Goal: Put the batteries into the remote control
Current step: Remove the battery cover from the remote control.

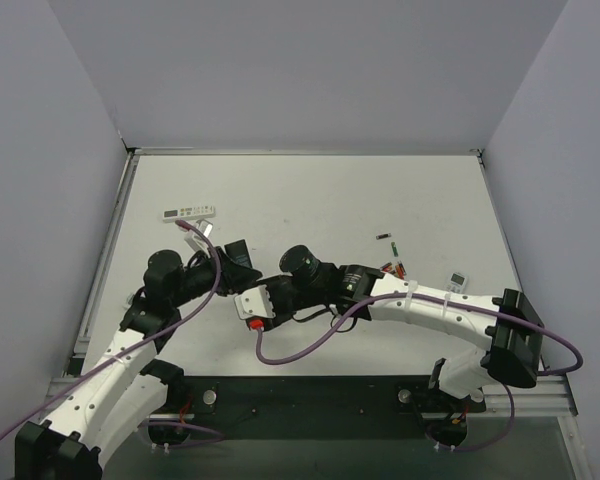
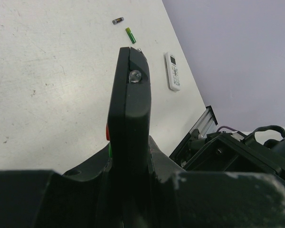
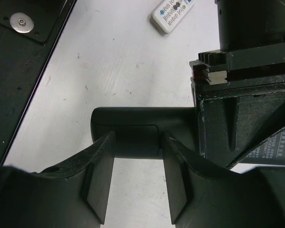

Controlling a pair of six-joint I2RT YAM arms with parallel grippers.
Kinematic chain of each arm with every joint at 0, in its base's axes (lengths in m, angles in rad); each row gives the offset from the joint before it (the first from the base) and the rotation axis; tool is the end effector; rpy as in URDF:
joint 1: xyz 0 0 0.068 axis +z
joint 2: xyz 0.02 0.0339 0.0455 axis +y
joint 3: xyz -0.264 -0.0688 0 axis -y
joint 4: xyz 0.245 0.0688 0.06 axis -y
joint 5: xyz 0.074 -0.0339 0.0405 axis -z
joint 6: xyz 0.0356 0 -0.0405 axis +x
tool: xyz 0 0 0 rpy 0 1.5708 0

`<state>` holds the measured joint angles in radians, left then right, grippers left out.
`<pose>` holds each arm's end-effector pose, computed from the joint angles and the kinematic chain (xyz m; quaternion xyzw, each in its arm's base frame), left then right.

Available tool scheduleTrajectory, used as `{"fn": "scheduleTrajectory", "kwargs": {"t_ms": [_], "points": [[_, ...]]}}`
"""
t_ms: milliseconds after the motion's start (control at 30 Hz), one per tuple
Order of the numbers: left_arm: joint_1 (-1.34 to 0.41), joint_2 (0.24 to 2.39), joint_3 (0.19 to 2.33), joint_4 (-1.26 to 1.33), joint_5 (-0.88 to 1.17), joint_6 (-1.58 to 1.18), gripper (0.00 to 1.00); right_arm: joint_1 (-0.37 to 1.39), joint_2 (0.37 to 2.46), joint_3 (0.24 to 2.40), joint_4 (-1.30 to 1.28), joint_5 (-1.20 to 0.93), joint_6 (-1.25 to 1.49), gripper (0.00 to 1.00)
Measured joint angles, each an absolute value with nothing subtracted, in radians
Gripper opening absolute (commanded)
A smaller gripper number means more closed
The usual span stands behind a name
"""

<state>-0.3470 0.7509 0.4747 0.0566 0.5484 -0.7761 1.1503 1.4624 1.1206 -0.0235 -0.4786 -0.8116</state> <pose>0.1638 -0.0790 0.2618 0.0055 0.7700 -0.4994 0.3970 0.1242 0.3180 0.3126 -0.7398 0.3335 0.2853 0.5100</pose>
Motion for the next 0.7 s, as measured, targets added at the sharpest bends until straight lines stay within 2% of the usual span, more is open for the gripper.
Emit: {"fn": "scheduleTrajectory", "kwargs": {"t_ms": [200,700], "points": [[-0.368,0.746,0.448,0.084,0.548,-0.74,0.0,1.141,1.47,1.121,-0.032,-0.501,-0.8,0.31],[-0.411,0.764,0.405,0.174,0.522,-0.688,0.0,1.117,1.481,1.12,-0.041,-0.525,-0.765,0.23]]}}
